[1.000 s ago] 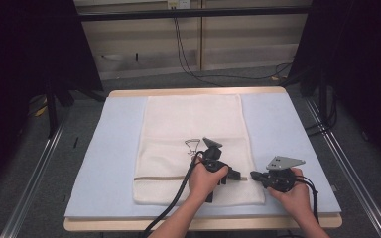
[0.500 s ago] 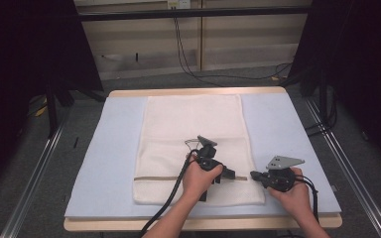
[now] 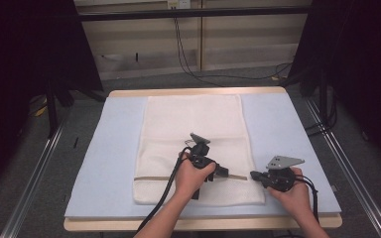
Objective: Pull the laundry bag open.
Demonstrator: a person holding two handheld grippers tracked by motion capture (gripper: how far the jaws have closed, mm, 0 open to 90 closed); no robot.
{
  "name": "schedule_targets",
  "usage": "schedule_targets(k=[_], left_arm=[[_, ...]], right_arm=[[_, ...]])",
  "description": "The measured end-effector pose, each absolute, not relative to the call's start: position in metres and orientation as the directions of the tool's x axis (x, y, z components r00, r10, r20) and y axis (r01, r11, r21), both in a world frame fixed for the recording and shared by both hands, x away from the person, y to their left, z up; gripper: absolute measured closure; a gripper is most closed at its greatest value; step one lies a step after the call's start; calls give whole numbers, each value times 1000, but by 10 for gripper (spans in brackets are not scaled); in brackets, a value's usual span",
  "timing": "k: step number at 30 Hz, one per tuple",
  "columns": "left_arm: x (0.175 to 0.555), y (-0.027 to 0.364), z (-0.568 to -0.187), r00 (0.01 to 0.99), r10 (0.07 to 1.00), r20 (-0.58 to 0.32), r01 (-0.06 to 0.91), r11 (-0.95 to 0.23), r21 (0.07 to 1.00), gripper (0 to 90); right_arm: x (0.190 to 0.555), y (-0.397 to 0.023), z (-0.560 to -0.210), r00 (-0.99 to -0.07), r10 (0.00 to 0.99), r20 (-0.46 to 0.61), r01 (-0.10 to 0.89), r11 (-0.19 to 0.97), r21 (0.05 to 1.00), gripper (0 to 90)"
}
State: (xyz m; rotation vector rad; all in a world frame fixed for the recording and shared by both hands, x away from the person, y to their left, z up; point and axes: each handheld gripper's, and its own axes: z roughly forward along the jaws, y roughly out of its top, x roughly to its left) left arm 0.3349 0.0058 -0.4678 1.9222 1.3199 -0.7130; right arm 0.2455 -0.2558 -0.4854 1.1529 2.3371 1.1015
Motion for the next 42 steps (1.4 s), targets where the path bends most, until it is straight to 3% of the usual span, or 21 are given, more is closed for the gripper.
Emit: schedule_targets(k=[42], left_arm=[[335, 25, -467, 340, 548, -765, 938, -252, 236, 874]], right_arm=[[245, -255, -485, -622, 781, 55, 540, 377, 753, 900]])
